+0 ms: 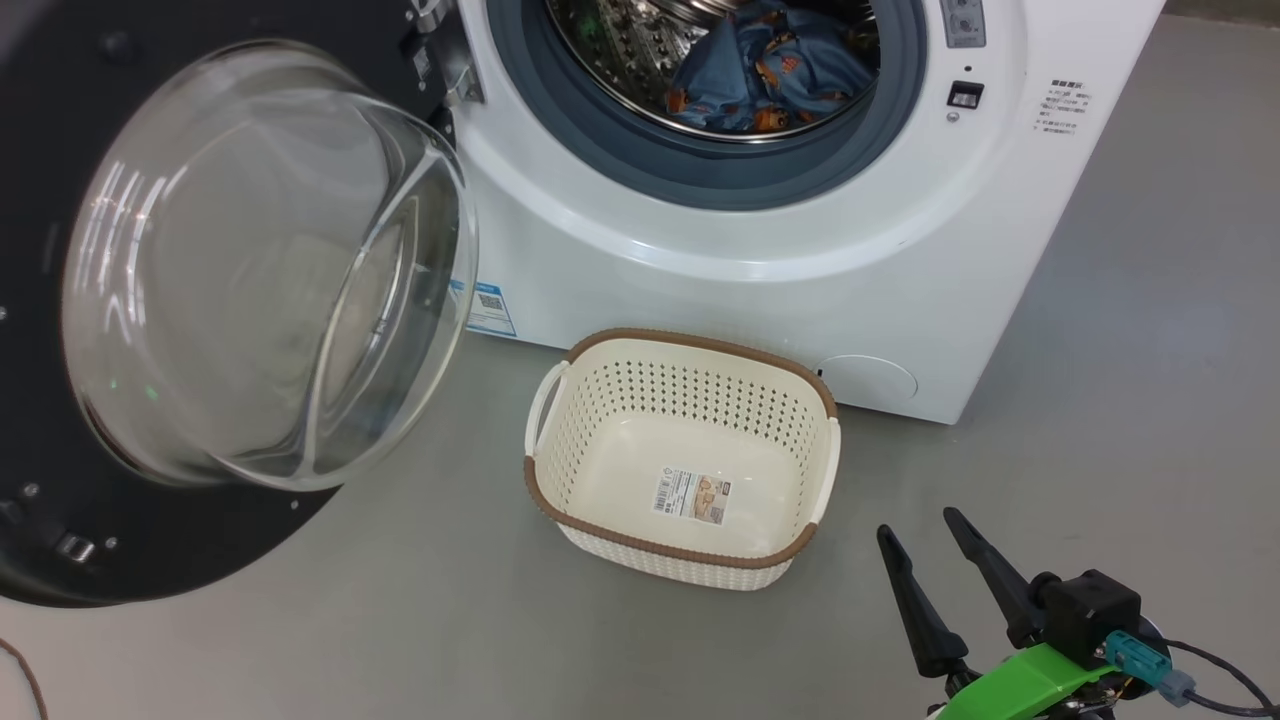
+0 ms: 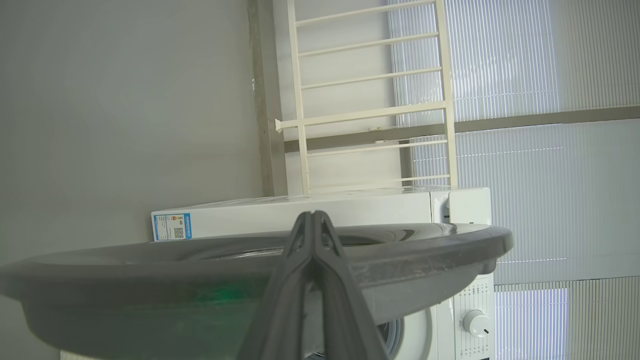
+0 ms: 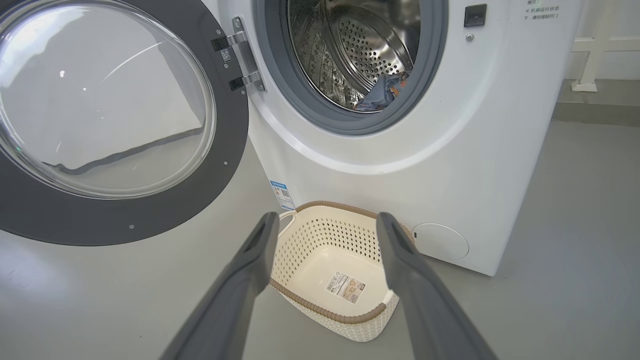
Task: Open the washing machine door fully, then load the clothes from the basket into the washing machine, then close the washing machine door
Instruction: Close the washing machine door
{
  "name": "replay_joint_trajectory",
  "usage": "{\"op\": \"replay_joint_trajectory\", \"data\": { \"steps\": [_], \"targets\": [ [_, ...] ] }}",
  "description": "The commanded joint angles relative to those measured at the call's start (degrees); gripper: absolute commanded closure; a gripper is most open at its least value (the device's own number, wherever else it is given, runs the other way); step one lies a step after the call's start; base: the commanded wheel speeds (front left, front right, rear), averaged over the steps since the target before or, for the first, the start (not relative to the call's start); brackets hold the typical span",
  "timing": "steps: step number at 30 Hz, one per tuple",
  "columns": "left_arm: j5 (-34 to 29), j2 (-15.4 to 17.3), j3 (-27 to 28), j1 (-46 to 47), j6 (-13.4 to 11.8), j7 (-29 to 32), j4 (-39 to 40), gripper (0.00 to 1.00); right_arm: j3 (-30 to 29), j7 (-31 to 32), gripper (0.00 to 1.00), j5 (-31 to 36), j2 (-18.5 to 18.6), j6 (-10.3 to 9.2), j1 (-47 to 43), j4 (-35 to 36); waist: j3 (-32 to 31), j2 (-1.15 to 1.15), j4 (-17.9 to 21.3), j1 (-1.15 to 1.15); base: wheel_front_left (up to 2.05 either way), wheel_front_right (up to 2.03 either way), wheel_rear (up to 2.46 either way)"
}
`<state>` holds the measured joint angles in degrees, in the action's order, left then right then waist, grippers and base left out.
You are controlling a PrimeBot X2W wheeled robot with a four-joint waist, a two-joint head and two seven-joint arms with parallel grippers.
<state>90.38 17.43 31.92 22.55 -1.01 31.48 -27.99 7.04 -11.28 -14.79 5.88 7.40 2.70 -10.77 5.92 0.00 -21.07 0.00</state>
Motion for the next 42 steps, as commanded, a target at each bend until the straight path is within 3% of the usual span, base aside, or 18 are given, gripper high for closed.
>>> {"op": "replay_joint_trajectory", "data": {
  "steps": [1, 13, 27, 36, 42],
  "targets": [
    [0.6, 1.7, -0.1, -0.5, -0.6, 1.7, 2.0, 1.00, 1.8, -0.8, 0.00, -0.7, -0.1, 0.09, 1.7, 1.0, -0.5, 0.00, -0.4, 0.00, 0.00, 0.00, 0.00],
    [2.7, -1.3, -3.1, -5.1, -1.2, 9.3, 9.4, 1.00, 2.6, -1.6, 0.00, -1.3, -0.7, 0.09, 1.2, -0.4, -2.2, 0.00, -0.8, 0.00, 0.00, 0.00, 0.00],
    [4.2, -8.0, -9.6, -11.9, -1.8, 16.4, 23.5, 1.00, 3.4, -2.3, 0.00, -1.8, -1.3, 0.09, 1.3, -1.5, -2.8, 0.00, 0.1, 0.00, 0.00, 0.00, 0.00],
    [5.4, -12.6, -14.6, -16.2, -0.3, 18.4, 33.0, 1.00, 3.0, -2.7, 0.00, -1.9, -1.3, 0.09, 1.9, -1.9, -2.2, 0.00, 4.2, 0.00, 0.00, 0.00, 0.00],
    [6.2, -14.0, -18.9, -18.3, -0.1, 17.3, 37.3, 1.00, 2.8, -2.9, 0.00, -1.9, -1.4, 0.09, 1.9, -2.1, -1.8, 0.00, 7.7, 0.00, 0.00, 0.00, 0.00]
  ]
}}
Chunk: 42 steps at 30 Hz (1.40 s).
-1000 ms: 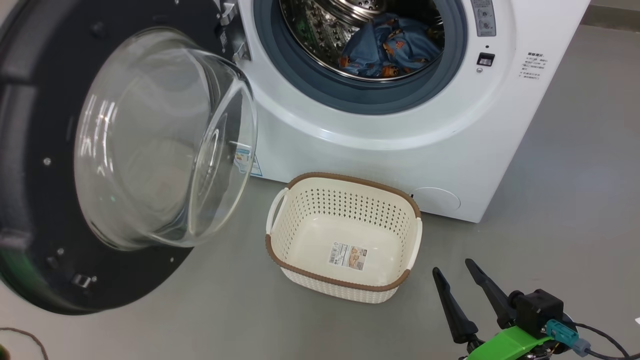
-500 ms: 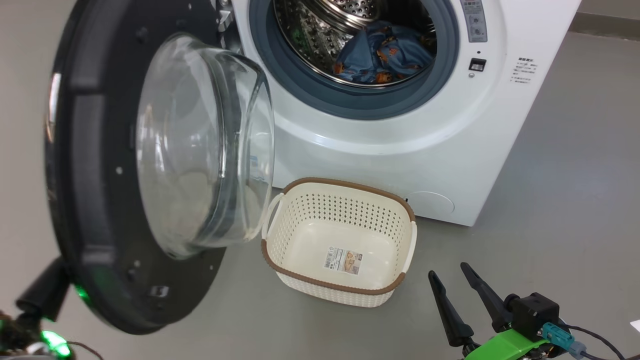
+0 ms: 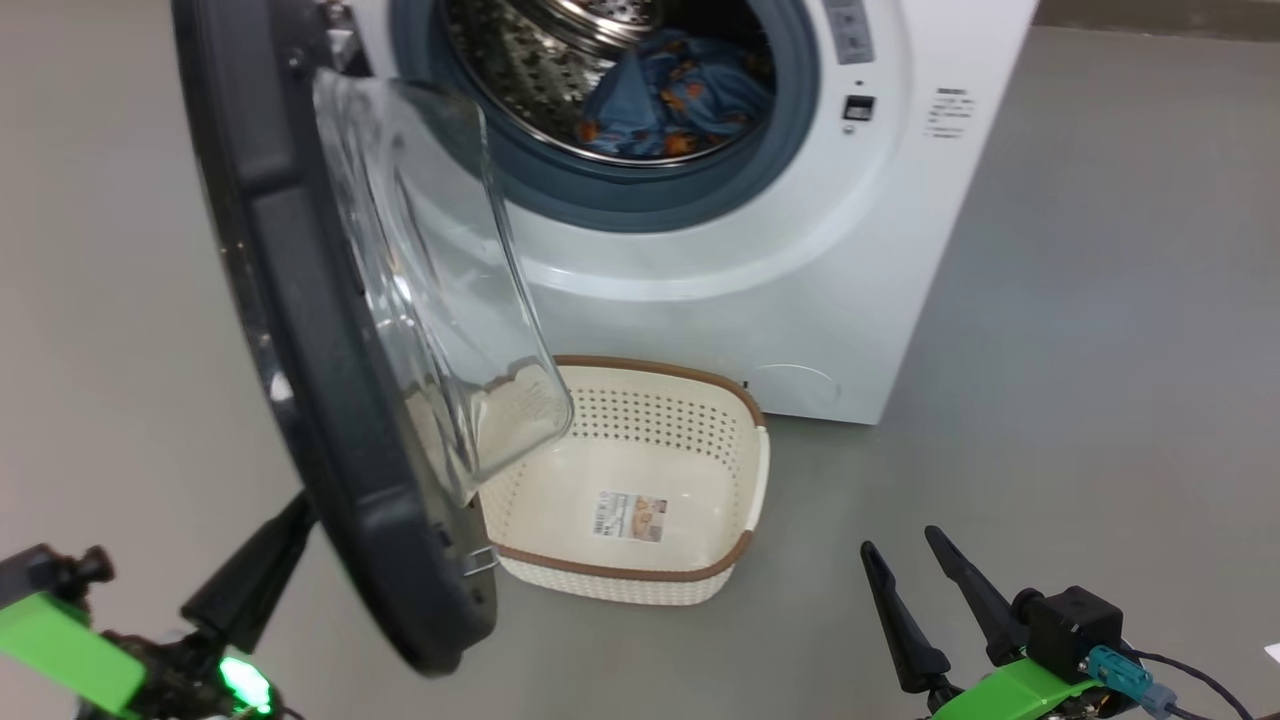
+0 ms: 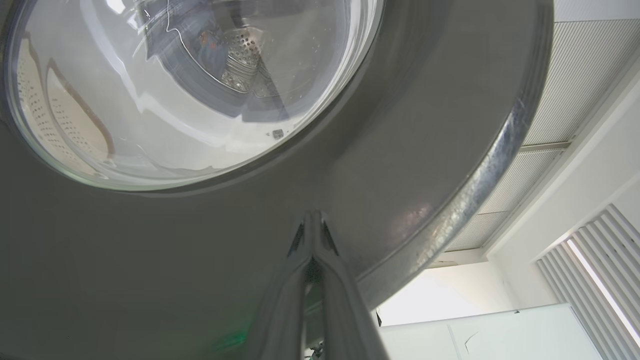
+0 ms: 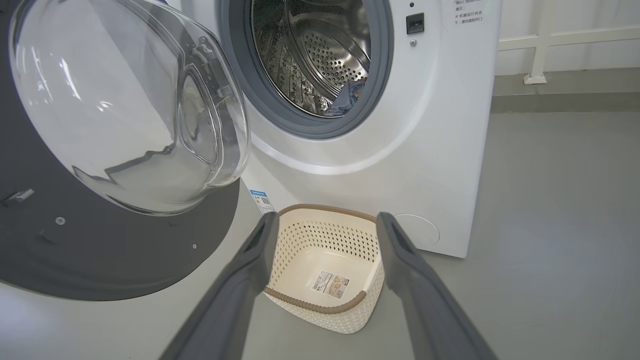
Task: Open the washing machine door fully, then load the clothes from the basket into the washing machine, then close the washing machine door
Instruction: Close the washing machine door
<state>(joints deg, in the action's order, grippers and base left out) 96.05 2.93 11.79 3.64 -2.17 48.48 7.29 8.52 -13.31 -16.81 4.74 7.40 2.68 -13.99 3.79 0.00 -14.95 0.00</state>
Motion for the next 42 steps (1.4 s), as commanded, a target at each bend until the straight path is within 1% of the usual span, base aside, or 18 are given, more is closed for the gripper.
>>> {"op": "replay_joint_trajectory", "data": {
  "steps": [1, 4, 10, 11, 19, 33, 42],
  "targets": [
    [0.4, 0.4, 0.5, 0.4, 1.1, -0.1, 2.2, 1.00, 1.3, -0.9, 0.00, 0.1, -0.3, 0.09, 2.0, 1.2, 0.4, 0.00, 2.2, 0.00, 0.00, 0.00, 0.00],
    [0.3, 0.2, -1.5, 0.7, 1.4, -2.0, 2.2, 1.00, 1.2, -0.9, 0.00, 0.2, -0.2, 0.09, 2.3, 1.3, 0.9, 0.00, 4.0, 0.00, 0.00, 0.00, 0.00],
    [0.1, 0.0, -4.6, 2.7, 3.0, -7.2, 0.2, 1.00, 0.7, -1.1, 0.00, 0.4, -0.2, 0.09, 3.0, 1.5, 1.9, 0.00, 7.7, 0.00, 0.00, 0.00, 0.00],
    [0.1, 0.0, -4.6, 2.7, 3.0, -7.2, 0.2, 1.00, 0.7, -1.1, 0.00, 0.4, -0.2, 0.09, 3.0, 1.5, 1.9, 0.00, 7.7, 0.00, 0.00, 0.00, 0.00],
    [1.5, 0.0, -8.0, 6.3, 5.5, -13.1, -3.2, 1.00, 0.6, -1.3, 0.00, 0.2, -0.3, 0.09, 4.0, 1.3, 3.3, 0.00, 12.8, 0.00, 0.00, 0.00, 0.00],
    [2.3, 0.0, -9.8, 13.1, 8.0, -21.8, -9.4, 1.00, 1.1, -1.6, 0.00, -0.2, -0.6, 0.09, 5.1, 0.4, 4.0, 0.00, 19.5, 0.00, 0.00, 0.00, 0.00],
    [2.3, 0.0, -10.1, 17.6, 9.0, -25.4, -13.5, 1.00, 1.3, -1.7, 0.00, -0.4, -0.8, 0.09, 5.4, 0.0, 4.1, 0.00, 23.0, 0.00, 0.00, 0.00, 0.00]
  ]
}}
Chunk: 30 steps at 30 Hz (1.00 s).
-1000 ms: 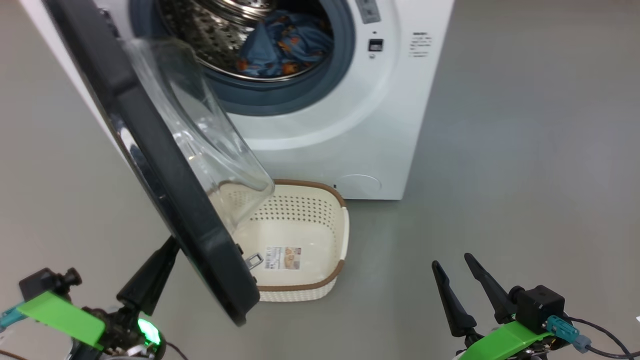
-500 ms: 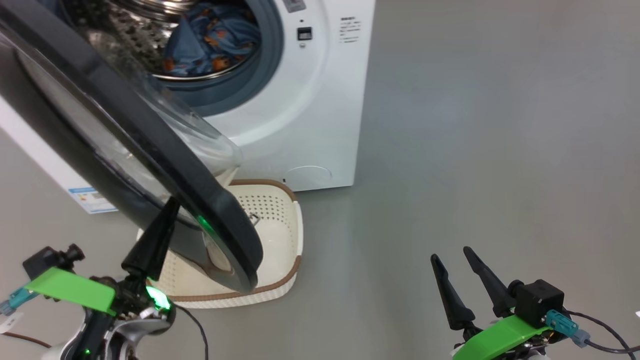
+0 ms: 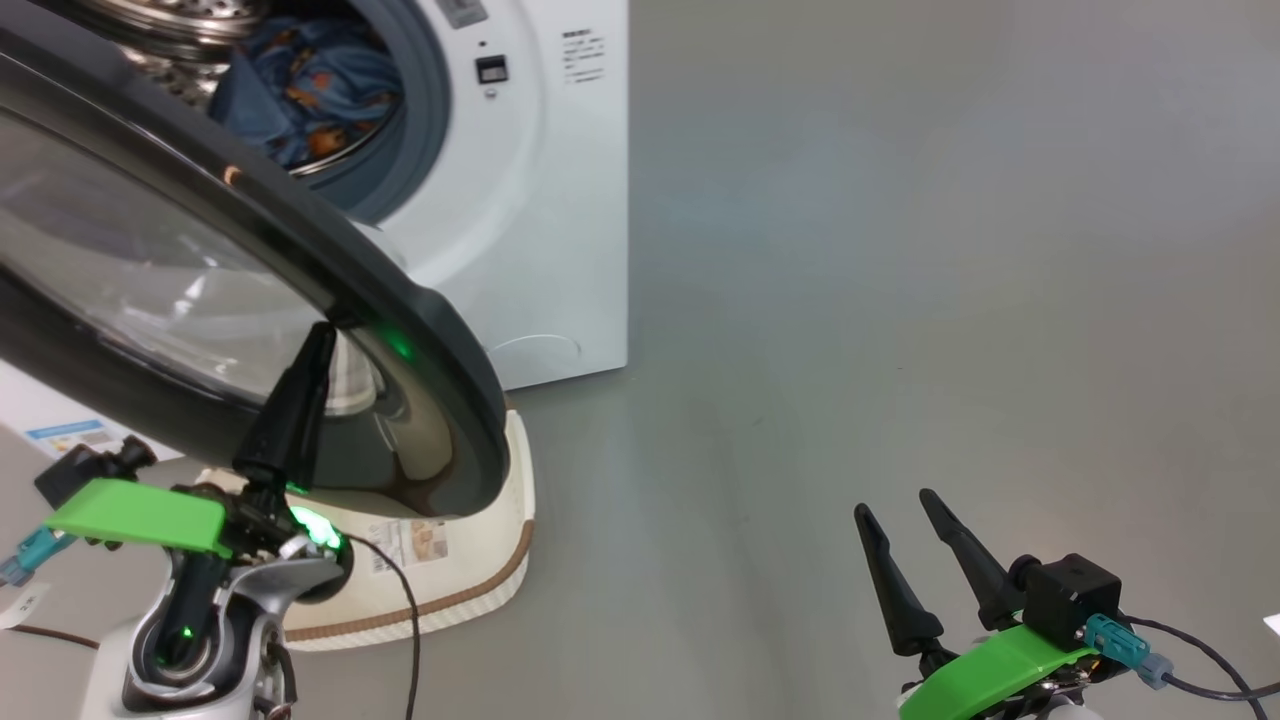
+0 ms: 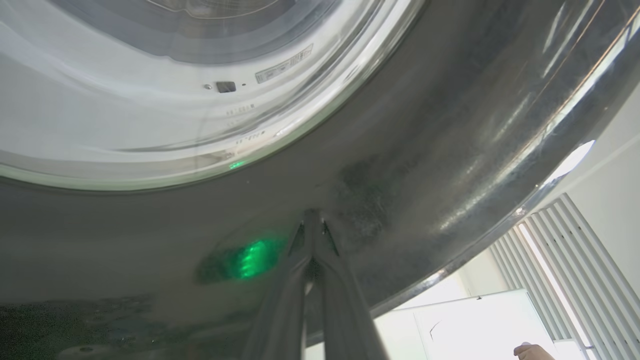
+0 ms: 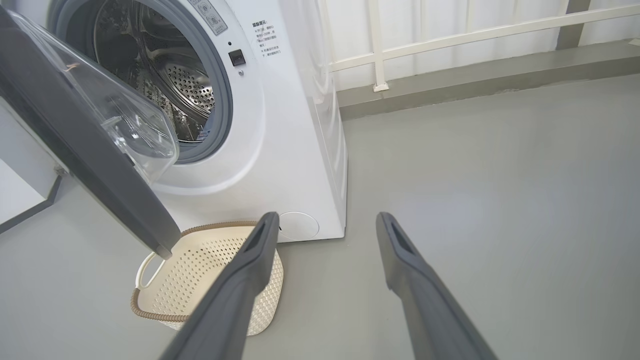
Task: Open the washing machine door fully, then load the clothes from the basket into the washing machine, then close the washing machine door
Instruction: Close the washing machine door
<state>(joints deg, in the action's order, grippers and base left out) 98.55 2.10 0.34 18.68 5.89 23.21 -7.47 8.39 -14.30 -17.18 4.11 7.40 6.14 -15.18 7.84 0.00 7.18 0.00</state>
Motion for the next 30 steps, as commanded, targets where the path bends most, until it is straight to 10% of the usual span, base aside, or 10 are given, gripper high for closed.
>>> {"op": "replay_joint_trajectory", "data": {
  "steps": [1, 30],
  "targets": [
    [-0.2, 0.8, 1.4, 2.9, 1.1, -0.5, 0.8, 1.00, 1.4, -0.7, 0.00, -0.1, -0.2, 0.09, 2.0, 1.2, 0.0, 0.00, 1.0, 0.00, 0.00, 0.00, 0.00],
    [0.5, 0.8, 5.0, -11.0, 1.6, -7.4, 3.4, 1.00, 0.1, -0.7, 0.00, -0.2, -0.6, 0.09, -2.2, 1.2, -8.0, 0.00, -7.1, 0.00, 0.00, 0.00, 0.00]
  ]
}}
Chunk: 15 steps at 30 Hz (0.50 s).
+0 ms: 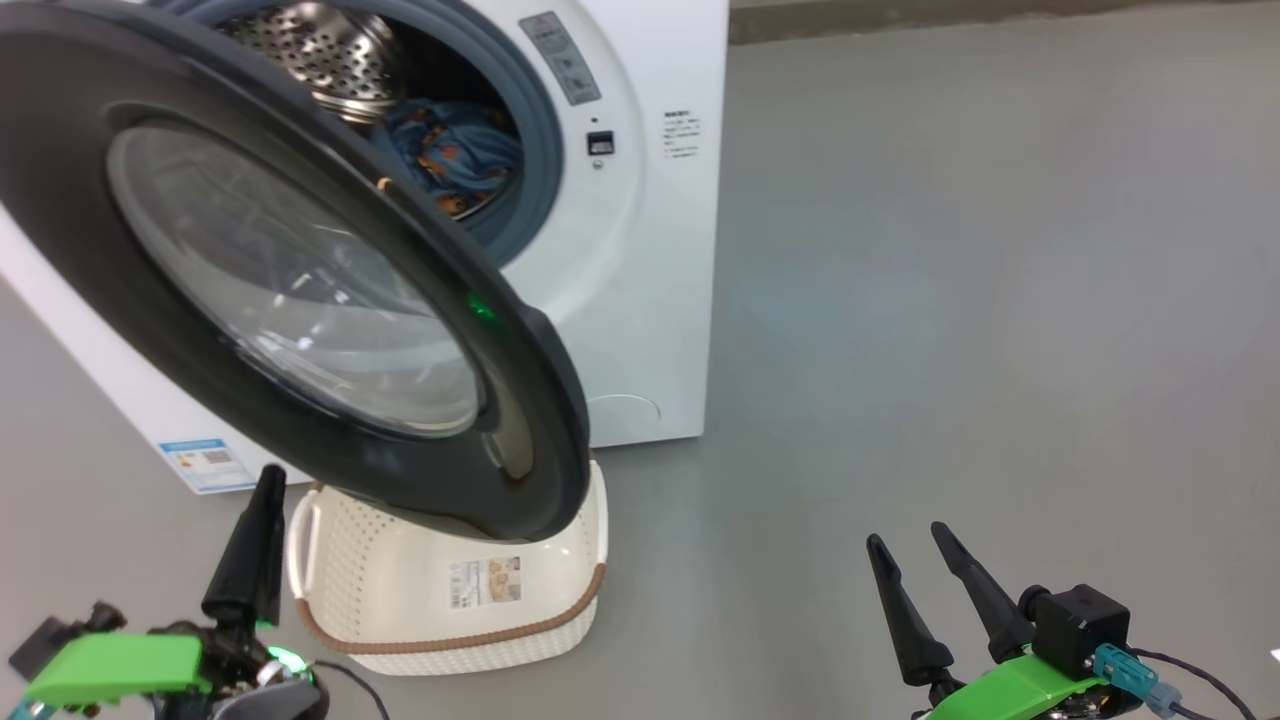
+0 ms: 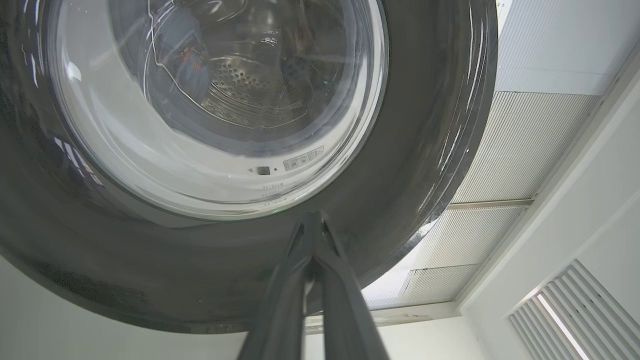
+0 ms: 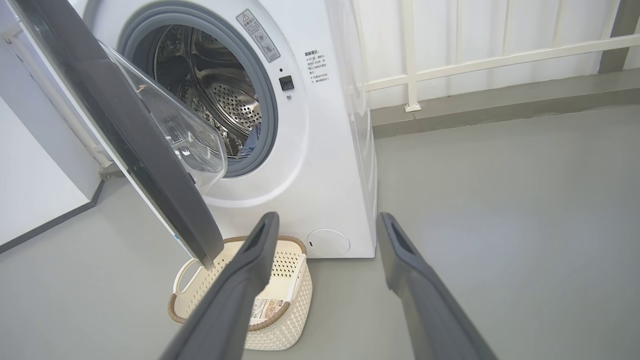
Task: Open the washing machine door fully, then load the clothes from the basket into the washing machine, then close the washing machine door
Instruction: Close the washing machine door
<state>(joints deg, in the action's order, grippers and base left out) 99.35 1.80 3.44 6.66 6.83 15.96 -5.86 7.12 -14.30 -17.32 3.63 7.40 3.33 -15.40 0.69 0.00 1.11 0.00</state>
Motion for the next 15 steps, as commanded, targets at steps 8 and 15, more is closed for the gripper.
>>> {"op": "replay_joint_trajectory", "data": {
  "steps": [8, 15],
  "targets": [
    [0.5, 1.1, 1.7, -3.8, 0.7, -2.2, 3.3, 0.76, 1.6, -0.7, 0.00, -0.2, -0.4, 0.09, 0.1, 1.7, -1.5, 0.00, -2.5, 0.00, 0.00, 0.00, 0.00],
    [1.3, 1.1, 2.2, -7.3, 0.7, -7.0, 5.9, 0.00, 1.4, -0.7, 0.00, -0.3, -0.5, 0.09, 0.0, 2.1, -1.7, 0.00, -2.9, 0.00, 0.00, 0.00, 0.00]
  ]
}}
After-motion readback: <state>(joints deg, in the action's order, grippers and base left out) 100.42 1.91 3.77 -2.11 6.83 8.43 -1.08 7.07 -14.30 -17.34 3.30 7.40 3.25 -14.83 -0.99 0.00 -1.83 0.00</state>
